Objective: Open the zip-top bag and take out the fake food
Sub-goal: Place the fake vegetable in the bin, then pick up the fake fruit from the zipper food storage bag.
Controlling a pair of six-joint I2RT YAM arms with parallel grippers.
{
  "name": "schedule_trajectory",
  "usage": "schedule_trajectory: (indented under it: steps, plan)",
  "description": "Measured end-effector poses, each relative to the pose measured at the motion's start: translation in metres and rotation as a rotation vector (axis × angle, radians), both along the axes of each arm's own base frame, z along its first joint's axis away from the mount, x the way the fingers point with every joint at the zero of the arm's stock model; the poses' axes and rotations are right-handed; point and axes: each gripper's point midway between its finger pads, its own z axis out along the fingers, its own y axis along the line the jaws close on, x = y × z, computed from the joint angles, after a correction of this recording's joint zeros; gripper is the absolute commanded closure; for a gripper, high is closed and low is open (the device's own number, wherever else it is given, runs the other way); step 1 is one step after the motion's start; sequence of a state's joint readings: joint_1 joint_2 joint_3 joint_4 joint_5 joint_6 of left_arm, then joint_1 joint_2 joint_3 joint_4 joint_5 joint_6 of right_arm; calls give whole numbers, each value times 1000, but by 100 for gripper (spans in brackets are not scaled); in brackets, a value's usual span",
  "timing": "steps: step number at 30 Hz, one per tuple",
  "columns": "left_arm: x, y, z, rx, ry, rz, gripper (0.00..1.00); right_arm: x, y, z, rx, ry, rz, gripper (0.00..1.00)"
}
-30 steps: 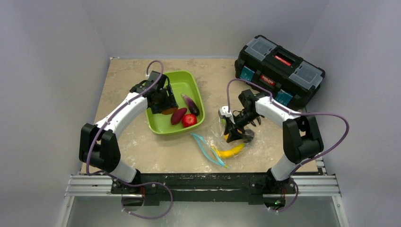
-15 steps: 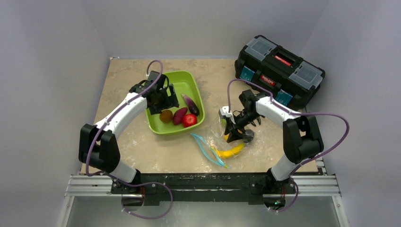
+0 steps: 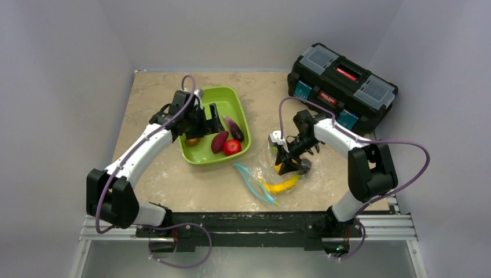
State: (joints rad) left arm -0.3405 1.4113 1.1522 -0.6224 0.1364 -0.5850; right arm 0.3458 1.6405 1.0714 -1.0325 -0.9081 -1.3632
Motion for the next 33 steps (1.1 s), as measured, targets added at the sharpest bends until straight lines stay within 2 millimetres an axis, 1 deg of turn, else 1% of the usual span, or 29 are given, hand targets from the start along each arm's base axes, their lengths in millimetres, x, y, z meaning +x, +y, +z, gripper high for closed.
schedule_trajectory:
  steps: [2, 3, 7, 9, 12, 15, 18, 20, 22, 24, 25, 29, 33]
  plan:
    - [-10, -8, 4, -50, -27, -56, 10, -1, 0, 5, 6, -18, 5, 54]
    - [-16, -11, 5, -73, -39, -83, 12, -1, -1, 9, 11, -34, 10, 52]
    - [-41, -22, 14, -167, -100, -185, 15, -2, -2, 29, 40, -113, 44, 38]
    - [-55, -26, 21, -214, -141, -236, 15, -5, -3, 38, 55, -154, 68, 34]
    - [-76, -31, 31, -265, -233, -316, 15, -13, -5, 46, 71, -192, 115, 36]
    - [-100, -39, 35, -285, -342, -412, 15, -24, -6, 45, 72, -176, 161, 39]
    - [-128, -55, 33, -293, -424, -540, 17, -36, -3, 40, 67, -169, 204, 39]
    - [-144, -66, 27, -292, -467, -624, 19, -48, -3, 29, 40, -175, 232, 40]
    - [-156, -74, 18, -280, -489, -682, 22, -59, -6, 18, 11, -183, 250, 42]
    - [-163, -80, 6, -256, -500, -722, 25, -67, -13, 5, -30, -185, 253, 45]
    - [-165, -82, 1, -241, -501, -734, 25, -68, -16, 1, -47, -189, 248, 46]
    - [-170, -94, -20, -177, -500, -779, 30, -64, -23, -16, -104, -207, 217, 49]
    - [-169, -108, -32, -149, -499, -796, 34, -56, -27, -27, -141, -226, 182, 53]
